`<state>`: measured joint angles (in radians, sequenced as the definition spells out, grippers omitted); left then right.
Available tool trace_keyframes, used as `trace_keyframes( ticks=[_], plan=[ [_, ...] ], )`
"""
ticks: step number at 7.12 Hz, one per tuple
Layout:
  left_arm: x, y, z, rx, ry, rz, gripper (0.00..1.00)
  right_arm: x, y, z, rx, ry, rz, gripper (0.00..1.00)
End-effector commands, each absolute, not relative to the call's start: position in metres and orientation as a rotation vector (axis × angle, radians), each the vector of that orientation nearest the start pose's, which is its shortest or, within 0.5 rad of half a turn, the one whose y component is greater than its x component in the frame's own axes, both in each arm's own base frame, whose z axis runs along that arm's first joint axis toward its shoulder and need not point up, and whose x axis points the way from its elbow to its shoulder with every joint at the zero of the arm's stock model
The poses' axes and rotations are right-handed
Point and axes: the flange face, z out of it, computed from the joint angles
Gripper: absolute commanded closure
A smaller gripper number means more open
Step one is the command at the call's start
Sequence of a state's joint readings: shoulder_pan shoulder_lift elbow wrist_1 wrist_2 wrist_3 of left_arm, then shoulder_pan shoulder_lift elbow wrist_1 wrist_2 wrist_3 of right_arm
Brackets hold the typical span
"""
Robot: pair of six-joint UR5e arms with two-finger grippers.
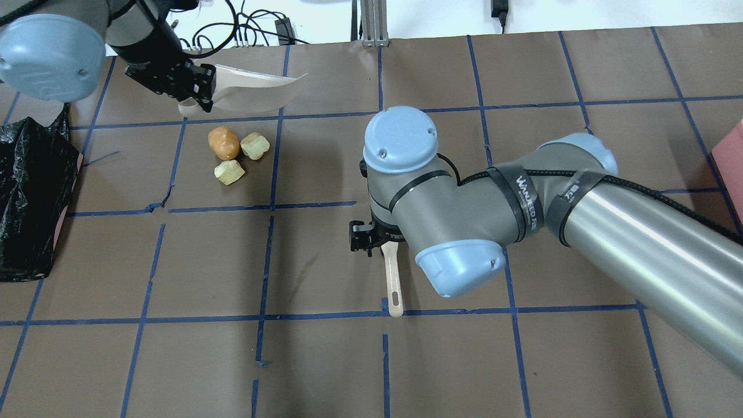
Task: Sweep and dump trash in nearest bin
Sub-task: 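Place the dustpan beside the trash while the right gripper grasps the brush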
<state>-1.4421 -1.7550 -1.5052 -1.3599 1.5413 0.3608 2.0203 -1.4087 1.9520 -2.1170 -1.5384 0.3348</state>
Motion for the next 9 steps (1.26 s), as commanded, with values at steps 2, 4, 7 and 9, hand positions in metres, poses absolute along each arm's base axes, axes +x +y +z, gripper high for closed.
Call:
trace_keyframes(
  ticks=[2,4,7,9],
  plan=[
    [0.06,-0.55,0.441,0.681,3.07,-0.071,0.9,0.337,-0.351,0.226,-0.22,3.103,-0.042,0.06],
    [0.151,-0.525,0.424,0.875,3.036,-0.045,0.9,0.338,-0.352,0.227,-0.22,3.097,-0.046,0.13],
    [0.215,-0.508,0.408,1.188,2.954,-0.042,0.91,0.337,-0.351,0.227,-0.222,3.099,-0.039,0.41],
    [0.227,-0.523,0.386,1.445,2.844,-0.044,0.93,0.338,-0.351,0.226,-0.226,3.089,-0.027,0.61]
  ],
)
